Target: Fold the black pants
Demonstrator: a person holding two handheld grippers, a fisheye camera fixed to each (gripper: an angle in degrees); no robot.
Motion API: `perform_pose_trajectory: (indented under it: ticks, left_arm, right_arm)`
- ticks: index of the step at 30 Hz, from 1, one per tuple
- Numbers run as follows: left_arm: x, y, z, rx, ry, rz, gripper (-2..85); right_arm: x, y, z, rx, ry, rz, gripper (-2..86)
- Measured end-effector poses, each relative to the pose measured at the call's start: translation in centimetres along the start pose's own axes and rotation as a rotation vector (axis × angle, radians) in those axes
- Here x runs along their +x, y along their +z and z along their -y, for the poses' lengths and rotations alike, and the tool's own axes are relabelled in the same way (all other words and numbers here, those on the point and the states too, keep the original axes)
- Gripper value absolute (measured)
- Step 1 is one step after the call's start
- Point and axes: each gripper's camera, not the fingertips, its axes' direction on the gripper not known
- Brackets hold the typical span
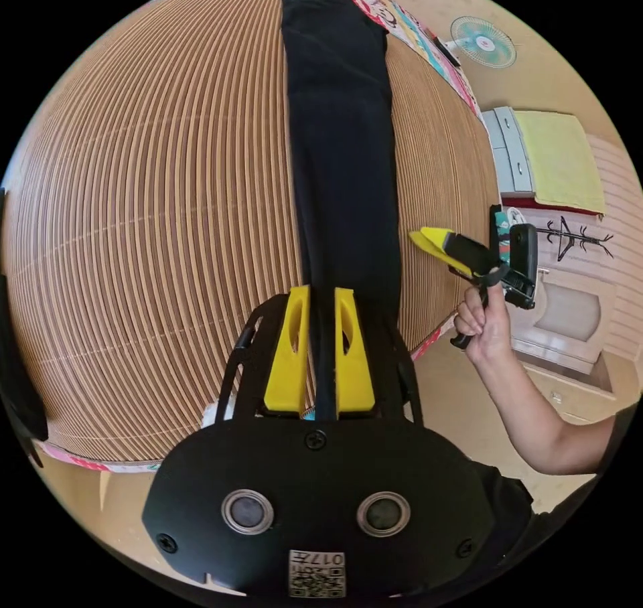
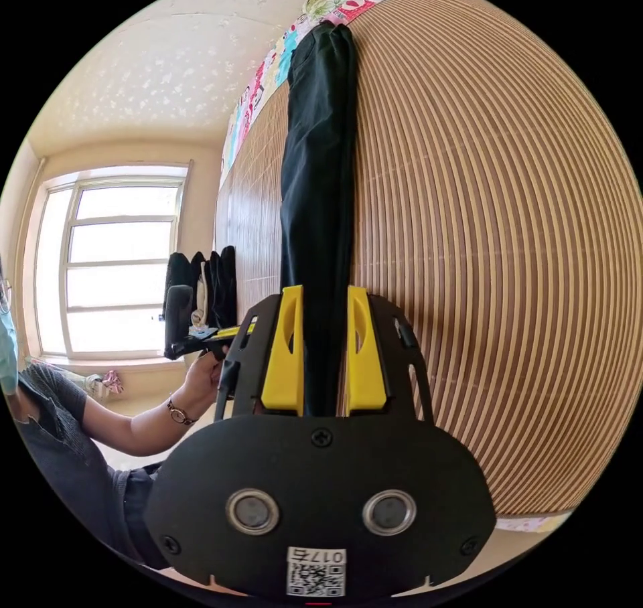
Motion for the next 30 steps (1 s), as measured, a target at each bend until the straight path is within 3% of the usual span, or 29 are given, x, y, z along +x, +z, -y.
perform_pose_trajectory:
  ticks: [8,19,25,30]
  left_arm:
    - [-1.8,-2.6,-1.3,0.001,0.096,-0.010,-0.1]
    - [-3.6,-4.8,-2.7,0.021,0.096,0.083,-0.5]
    - [-5.1,-5.4,-3.5,0.009,0.061,0.079,-0.3]
    - [-6.1,-6.0,-3.9,-0.017,0.072,0.077,-0.4]
  right_arm:
    - [0.4,1.4,-2.0,-0.036,-0.009,0.041,8.2]
    - [-3.6,0.7,-6.6,0.081,-0.015,-0.132,7.7]
    - [0.1,1.9,-5.5,0.044,0.110,0.005,6.7]
    - [2.9,2.2,-4.7,-0.088,0.094,0.261,3.6]
